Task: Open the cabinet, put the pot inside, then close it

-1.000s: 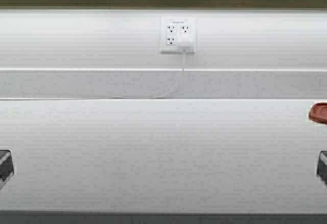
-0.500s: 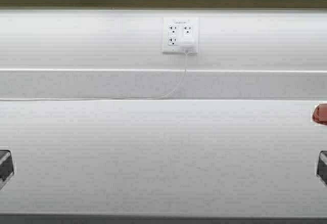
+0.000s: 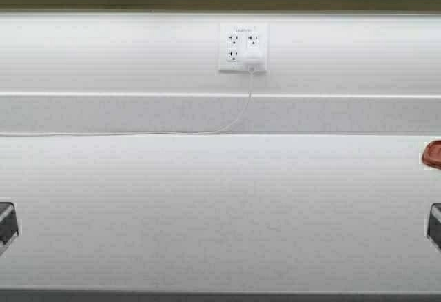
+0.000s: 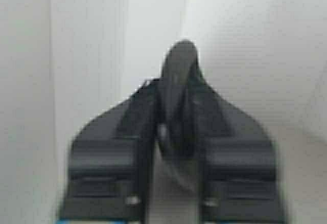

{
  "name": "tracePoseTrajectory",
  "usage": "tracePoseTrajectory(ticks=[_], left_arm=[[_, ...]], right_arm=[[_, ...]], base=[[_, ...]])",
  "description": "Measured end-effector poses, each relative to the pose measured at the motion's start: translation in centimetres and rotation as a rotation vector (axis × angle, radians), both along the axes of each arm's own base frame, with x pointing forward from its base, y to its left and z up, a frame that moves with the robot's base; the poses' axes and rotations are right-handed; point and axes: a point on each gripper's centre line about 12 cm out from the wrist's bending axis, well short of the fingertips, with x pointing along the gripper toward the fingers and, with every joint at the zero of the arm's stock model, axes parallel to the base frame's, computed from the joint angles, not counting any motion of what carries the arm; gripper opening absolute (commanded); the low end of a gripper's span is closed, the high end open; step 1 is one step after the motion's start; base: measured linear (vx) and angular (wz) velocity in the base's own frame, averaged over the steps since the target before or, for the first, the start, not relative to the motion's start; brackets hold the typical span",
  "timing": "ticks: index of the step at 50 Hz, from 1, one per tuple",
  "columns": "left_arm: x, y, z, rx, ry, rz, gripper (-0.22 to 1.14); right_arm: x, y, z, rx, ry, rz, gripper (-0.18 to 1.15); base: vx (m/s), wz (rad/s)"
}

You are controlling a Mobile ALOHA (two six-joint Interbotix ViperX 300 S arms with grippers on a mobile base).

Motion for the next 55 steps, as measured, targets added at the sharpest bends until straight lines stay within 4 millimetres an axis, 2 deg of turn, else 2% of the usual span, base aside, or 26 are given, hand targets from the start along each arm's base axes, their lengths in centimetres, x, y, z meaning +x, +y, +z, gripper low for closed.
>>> tracePoseTrajectory(ticks=[4,14,27,44,55], left_arm=[[-0.1,0.0,0.2,-0.021,-0.017,0.001,1.02],[-0.3,-0.3,0.4,-0.025,-0.031,0.002,1.01],[-0.8,-0.4,-0.3,-0.021,-0.019,-0.003,1.01],[-3.5,-0.1,-1.5,-0.030,-0.009,-0.008,1.01],[-5.9,1.0,-1.5,-0.031,-0.024,0.004,1.01]], right_arm=[[-0.1,-0.1,0.1,0.010,-0.010,-0.005,1.04],[-0.5,0.8,-0.7,0.019,0.006,0.015,1.04],[-0.7,0.1,-1.3,0.013,0.019,-0.002,1.04],[-2.9,-1.6,-1.4,0.007,-0.001,-0.037,1.04],[-5.0,-2.3,-2.4,-0.006,-0.009,-0.052,1.04]], base=[[0.00,0.00],[0.00,0.00],[0.00,0.00],[0.00,0.00],[0.00,0.00]])
